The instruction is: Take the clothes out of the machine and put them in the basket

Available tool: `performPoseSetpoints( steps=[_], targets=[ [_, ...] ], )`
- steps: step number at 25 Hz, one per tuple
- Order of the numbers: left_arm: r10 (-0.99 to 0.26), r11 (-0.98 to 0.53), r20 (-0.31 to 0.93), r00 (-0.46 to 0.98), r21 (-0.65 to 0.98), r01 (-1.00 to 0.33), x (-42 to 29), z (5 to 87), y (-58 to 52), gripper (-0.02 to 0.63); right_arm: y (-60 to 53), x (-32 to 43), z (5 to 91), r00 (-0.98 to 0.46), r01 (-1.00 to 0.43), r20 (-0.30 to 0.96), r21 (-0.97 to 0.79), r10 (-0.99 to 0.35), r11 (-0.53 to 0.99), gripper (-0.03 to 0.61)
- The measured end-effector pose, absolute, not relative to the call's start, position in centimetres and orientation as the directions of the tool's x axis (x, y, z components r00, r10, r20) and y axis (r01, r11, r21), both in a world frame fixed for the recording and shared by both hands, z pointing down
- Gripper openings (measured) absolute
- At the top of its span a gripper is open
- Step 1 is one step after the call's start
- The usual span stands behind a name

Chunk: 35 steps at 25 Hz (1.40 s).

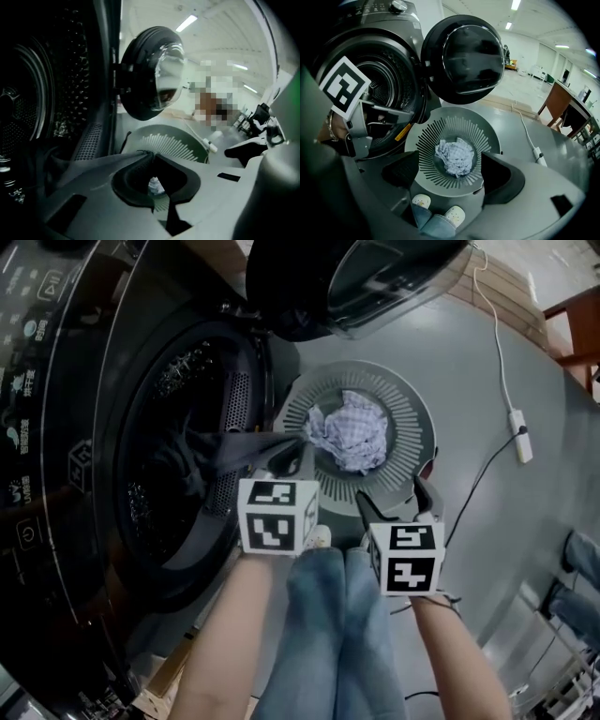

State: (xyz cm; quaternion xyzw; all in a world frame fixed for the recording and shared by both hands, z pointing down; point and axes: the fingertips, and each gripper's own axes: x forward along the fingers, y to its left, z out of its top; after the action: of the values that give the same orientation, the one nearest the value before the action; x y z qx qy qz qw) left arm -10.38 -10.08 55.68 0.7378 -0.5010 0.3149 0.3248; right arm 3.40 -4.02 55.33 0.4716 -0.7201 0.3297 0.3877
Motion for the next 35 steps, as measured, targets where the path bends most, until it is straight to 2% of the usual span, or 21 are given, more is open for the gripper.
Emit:
performPoseSetpoints(
  steps=[7,13,21,22,24,25,31,35],
  targets=[
    [-0.536,-0.417,0.659,0.527,0.336,-0.844,-0.8,51.2,-12.4,0.021,-4.0,6.4,55.3,-0.224,-0.957,0.874,-0.113,-0.43,0.267,0.408],
    [-0.454,-0.519,0.526,0.719,0.5,-0.693,5.7,47.8,-12.2,0.021,-4.3,8.9,55.3,-0.192,-0.972,0.878,-0.109,-0.438,0.208,0.402],
    [-0.448,-0.503,0.62,0.644,0.421,-0.755,4.5,50.4,-11.9,0.028,-4.7,10.6,55.5,-0.157,-0.983,0.88,-0.098,-0.449,0.152,0.396],
    [-0.443,-0.498,0.637,0.631,0.41,-0.764,4.2,50.8,-11.8,0.069,-4.8,10.7,55.6,-0.156,-0.984,0.88,-0.098,-0.45,0.149,0.396],
    [-0.432,-0.475,0.67,0.603,0.399,-0.784,3.6,51.6,-11.6,0.306,-4.8,10.8,55.5,-0.154,-0.984,0.88,-0.096,-0.45,0.148,0.396],
    [-0.437,-0.46,0.688,0.58,0.384,-0.801,3.1,52.0,-11.7,0.364,-4.8,10.8,55.4,-0.153,-0.984,0.88,-0.095,-0.451,0.149,0.394],
    [-0.526,-0.352,0.792,0.31,0.129,-0.927,-4.4,54.5,-12.4,0.479,-5.0,10.5,55.2,-0.153,-0.984,0.878,-0.091,-0.454,0.155,0.394],
    [-0.537,-0.253,0.831,0.146,0.007,-0.967,-10.9,55.9,-12.4,0.517,-4.8,10.0,55.4,-0.157,-0.982,0.879,-0.092,-0.45,0.164,0.394]
  ],
)
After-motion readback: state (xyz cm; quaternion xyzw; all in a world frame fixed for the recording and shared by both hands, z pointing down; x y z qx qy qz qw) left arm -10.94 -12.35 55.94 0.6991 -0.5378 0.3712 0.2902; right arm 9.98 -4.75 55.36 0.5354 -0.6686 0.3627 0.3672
